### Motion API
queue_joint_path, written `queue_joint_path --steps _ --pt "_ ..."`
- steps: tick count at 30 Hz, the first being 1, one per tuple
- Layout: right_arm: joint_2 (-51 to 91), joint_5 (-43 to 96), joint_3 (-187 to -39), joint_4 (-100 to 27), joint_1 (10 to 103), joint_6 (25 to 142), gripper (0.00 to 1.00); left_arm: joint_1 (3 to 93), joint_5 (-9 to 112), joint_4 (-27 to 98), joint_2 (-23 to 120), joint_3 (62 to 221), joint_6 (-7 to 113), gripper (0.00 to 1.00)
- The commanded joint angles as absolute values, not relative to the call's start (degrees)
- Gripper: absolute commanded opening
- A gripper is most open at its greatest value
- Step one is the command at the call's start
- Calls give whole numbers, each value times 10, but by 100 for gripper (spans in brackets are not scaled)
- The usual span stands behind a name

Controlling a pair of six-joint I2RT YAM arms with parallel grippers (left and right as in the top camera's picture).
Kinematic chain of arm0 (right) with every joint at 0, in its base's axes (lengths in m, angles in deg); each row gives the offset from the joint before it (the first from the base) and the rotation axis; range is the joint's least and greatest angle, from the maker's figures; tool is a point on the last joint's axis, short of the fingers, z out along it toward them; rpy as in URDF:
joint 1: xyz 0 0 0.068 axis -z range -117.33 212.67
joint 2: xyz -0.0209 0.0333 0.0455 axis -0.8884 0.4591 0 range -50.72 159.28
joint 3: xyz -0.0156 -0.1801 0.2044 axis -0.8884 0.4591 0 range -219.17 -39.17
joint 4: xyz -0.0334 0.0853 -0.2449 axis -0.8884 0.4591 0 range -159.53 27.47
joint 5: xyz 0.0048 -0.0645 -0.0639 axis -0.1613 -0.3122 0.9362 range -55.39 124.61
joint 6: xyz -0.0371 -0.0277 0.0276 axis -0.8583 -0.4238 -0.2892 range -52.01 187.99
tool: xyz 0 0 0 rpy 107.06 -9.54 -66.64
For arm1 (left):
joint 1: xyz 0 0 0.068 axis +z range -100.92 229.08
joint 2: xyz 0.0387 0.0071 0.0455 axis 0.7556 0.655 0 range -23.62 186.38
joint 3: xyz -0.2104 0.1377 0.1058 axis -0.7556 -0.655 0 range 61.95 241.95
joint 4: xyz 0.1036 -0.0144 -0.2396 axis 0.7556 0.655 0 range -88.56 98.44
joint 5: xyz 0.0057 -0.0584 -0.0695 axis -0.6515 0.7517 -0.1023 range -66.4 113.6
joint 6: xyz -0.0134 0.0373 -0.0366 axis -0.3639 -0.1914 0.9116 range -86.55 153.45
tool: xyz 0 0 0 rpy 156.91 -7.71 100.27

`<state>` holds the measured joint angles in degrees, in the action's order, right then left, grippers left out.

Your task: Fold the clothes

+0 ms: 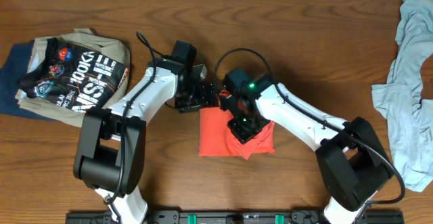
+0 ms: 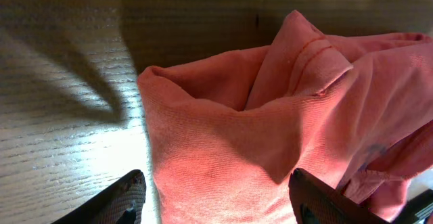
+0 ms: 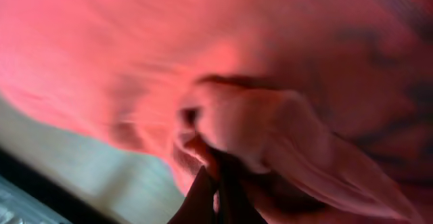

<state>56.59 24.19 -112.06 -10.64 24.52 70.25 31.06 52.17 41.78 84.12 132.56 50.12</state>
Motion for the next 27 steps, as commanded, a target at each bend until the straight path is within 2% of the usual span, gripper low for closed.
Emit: queue_joint_path --steps 1,4,12,16,18,21,27 --pt "560 359 -1120 -93 252 775 1 311 525 418 847 1322 495 69" --pt "551 421 -1121 -63 272 814 1 311 516 418 847 1322 495 69" --pt "549 484 -1114 21 341 812 2 311 495 418 847 1321 495 69" --pt "549 466 -1105 25 372 812 11 311 495 419 847 1321 495 69" --pt "549 454 -1103 32 381 812 11 311 495 419 847 1318 495 69" --pt "549 442 -1103 49 389 812 1 311 495 418 847 1312 495 69" --pt "544 371 -1104 50 390 808 1 311 495 416 847 1307 495 69"
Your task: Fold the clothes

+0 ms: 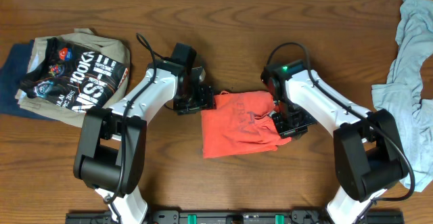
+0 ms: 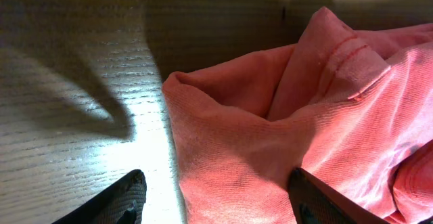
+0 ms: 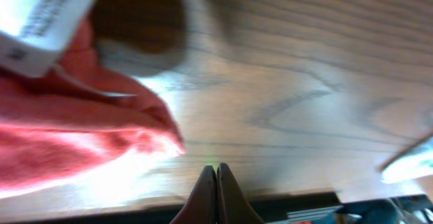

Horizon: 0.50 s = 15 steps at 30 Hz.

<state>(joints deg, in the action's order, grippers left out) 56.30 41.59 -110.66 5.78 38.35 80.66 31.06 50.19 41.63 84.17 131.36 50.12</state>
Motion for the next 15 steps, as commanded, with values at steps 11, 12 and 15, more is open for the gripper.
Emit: queue_joint_path --steps 11,12,15 --pt "491 262 -1104 -104 389 780 39 311 495 414 847 1307 495 69" --pt "494 254 -1103 -112 388 772 41 311 495 414 847 1307 495 69" --pt "504 249 -1103 -122 381 769 45 311 495 414 847 1307 495 69"
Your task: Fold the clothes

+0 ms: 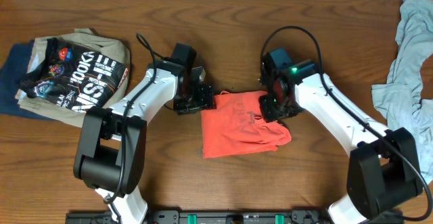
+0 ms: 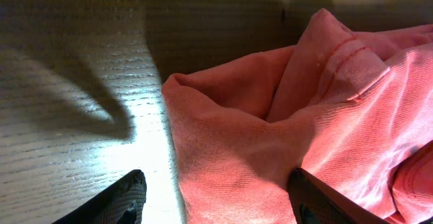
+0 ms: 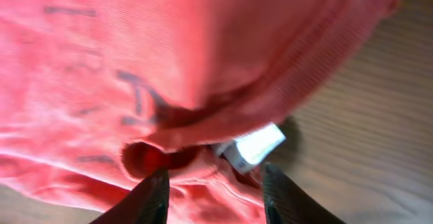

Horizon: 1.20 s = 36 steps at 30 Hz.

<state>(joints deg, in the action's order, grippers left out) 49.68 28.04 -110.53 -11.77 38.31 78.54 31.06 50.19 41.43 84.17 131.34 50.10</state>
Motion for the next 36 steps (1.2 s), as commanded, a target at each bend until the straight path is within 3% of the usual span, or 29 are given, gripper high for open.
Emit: queue_joint_path --steps 1,7,12,21,24,29,36 --pt "508 249 -1103 -122 377 769 45 311 495 414 847 1307 495 69" --pt "537 260 -1103 -133 358 769 40 311 495 414 847 1307 495 69" --pt "543 315 -1103 -133 358 771 1 311 495 415 847 1307 495 69" --pt "542 442 -1103 -62 411 924 1 311 495 426 847 1302 495 69" --pt "542 443 -1103 -47 432 924 10 311 494 428 847 1293 495 69" --pt "542 443 -1103 -21 453 924 1 311 494 429 847 1260 495 69" --pt "539 424 -1103 6 465 923 1 322 463 458 840 1244 495 69"
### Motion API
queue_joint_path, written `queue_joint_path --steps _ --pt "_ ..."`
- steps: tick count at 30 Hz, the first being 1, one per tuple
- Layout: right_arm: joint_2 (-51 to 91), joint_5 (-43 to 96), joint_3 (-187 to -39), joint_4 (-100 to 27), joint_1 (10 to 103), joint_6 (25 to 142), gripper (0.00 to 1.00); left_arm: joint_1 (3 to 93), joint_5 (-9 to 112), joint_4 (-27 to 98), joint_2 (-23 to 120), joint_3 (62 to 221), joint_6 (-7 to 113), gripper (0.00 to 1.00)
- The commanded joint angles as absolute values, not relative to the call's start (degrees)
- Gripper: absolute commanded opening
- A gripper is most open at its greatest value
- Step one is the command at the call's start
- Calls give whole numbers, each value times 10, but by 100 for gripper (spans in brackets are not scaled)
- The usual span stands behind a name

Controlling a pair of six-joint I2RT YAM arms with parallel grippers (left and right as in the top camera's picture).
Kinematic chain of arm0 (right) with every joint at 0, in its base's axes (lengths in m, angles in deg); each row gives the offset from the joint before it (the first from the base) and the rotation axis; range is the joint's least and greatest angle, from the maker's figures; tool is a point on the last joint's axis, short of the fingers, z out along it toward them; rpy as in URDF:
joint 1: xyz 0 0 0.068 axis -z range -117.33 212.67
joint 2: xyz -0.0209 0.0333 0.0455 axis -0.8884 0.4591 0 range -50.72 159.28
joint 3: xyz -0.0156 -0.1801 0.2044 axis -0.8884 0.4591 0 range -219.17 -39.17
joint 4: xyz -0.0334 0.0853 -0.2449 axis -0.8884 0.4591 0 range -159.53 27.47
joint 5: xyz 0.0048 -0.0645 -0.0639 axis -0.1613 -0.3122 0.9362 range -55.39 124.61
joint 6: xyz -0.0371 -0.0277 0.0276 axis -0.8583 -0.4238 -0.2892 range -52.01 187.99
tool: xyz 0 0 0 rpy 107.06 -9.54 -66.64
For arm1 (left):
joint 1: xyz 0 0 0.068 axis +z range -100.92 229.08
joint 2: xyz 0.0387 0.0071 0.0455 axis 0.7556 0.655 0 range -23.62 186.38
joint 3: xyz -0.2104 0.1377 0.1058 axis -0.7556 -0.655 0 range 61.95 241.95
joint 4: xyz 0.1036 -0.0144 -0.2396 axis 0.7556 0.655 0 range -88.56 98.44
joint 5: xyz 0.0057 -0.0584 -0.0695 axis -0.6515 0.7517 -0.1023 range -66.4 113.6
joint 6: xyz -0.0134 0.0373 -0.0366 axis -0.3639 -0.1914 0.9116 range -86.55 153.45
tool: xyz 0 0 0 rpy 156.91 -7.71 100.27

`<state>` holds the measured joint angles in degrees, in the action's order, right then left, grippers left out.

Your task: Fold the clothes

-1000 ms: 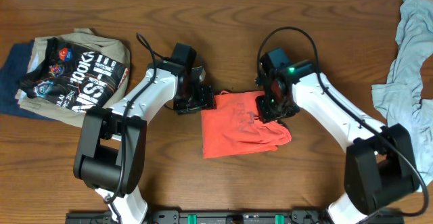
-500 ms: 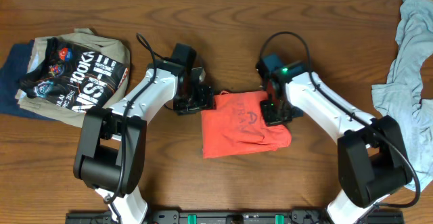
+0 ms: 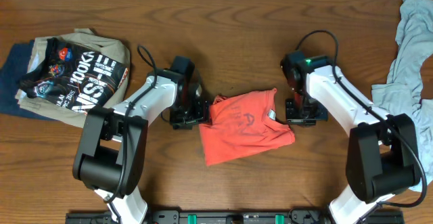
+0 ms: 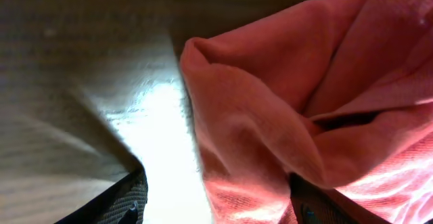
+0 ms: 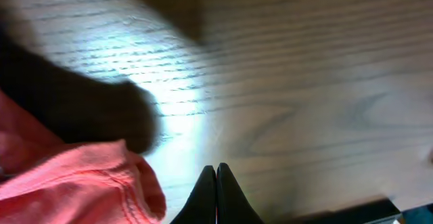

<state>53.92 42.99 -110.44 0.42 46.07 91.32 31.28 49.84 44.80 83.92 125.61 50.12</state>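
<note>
A red shirt point(image 3: 243, 126) lies folded and slightly askew on the wooden table, dark lettering on its top face. My left gripper point(image 3: 198, 114) sits at the shirt's left edge. In the left wrist view its fingers point(image 4: 125, 198) stand wide apart, open, with the bunched red cloth point(image 4: 284, 102) lying between them. My right gripper point(image 3: 295, 114) is just off the shirt's right edge. Seen from the right wrist, that gripper point(image 5: 216, 183) is shut with nothing in it over bare wood, and a corner of the red shirt point(image 5: 74, 183) shows at lower left.
A pile of folded clothes point(image 3: 67, 75) with a black printed shirt on top lies at the far left. A crumpled grey-blue garment point(image 3: 406, 82) hangs along the right edge. Cables loop over both arms near the shirt.
My right gripper was open over the shirt's upper right part; it is now shut and empty beside the right edge. The left gripper sits nearer the table's front, and the shirt lies more tilted.
My right gripper was shut on red cloth over the shirt's middle, the left gripper open at the left edge. Then the right one was shut and empty off the right side. Then it stood open over the shirt's right part, and now it is shut beside it.
</note>
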Motion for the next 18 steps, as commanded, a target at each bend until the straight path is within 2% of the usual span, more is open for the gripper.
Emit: queue_joint_path --steps 1,7,11,14,18 --pt "536 413 -1103 3 465 914 1 329 463 463 833 1250 495 70" --pt "480 350 -1103 -27 466 869 1 357 463 467 765 1298 496 70" --pt "436 244 -1103 -72 462 821 1 356 463 409 718 1303 495 70" --pt "426 166 -1103 -104 452 794 5 345 463 364 715 1303 495 69" --pt "436 151 -1102 -106 434 795 3 327 462 326 739 1303 480 62"
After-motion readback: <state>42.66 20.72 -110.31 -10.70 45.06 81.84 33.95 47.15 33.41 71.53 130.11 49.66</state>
